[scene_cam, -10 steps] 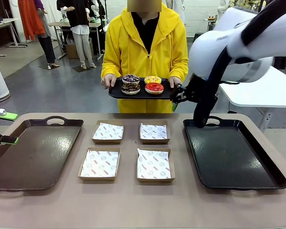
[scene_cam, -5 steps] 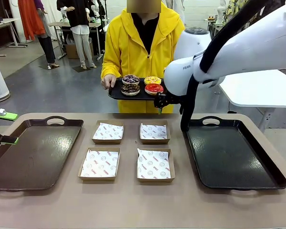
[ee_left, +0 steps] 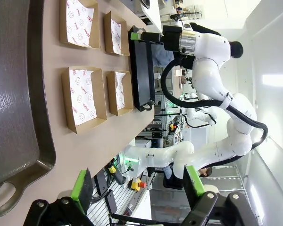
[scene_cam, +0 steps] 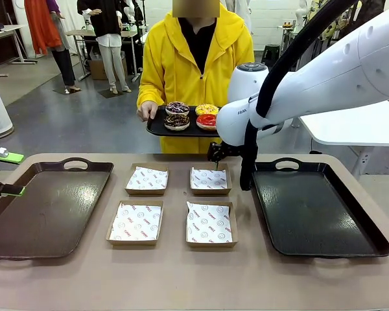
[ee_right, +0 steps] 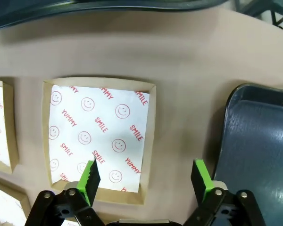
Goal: Individually package the donuts and arrange them on the tray.
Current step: Pick up one Paper togo box.
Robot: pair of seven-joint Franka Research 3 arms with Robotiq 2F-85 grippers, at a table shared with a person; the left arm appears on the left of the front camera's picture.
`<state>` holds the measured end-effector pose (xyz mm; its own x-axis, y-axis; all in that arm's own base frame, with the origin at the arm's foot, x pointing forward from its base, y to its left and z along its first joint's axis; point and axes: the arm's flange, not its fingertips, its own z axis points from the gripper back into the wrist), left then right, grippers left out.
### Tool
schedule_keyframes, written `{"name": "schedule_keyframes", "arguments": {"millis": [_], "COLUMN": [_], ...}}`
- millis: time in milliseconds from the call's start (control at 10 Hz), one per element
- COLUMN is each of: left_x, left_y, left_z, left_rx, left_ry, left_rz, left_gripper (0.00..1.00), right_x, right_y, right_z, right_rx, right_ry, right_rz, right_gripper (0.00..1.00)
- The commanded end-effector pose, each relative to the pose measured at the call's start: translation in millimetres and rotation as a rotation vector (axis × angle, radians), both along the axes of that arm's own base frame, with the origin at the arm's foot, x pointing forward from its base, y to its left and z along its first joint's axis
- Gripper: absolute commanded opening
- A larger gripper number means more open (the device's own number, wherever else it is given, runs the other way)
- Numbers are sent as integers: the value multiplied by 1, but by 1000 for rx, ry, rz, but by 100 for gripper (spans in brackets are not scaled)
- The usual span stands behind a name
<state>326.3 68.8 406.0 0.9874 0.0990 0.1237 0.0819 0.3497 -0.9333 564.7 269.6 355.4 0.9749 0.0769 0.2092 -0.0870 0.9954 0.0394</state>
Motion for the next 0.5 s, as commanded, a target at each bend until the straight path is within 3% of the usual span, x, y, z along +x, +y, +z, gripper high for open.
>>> {"name": "schedule_keyframes", "arguments": {"millis": [0,400], "left_x": [0,0], "left_y": [1,1], "left_z": [1,1], "left_rx": [-21,-21], "left_ry": [-5,-5], "left_rz": [4,4], "left_gripper": [100,100], "right_x": [1,0], "right_y": [5,4], "right_z": [-3,-20], "right_rx": [11,5], "right_ry": [-8,32], "right_rz": [-42,-25], "right_gripper": [100,100]}}
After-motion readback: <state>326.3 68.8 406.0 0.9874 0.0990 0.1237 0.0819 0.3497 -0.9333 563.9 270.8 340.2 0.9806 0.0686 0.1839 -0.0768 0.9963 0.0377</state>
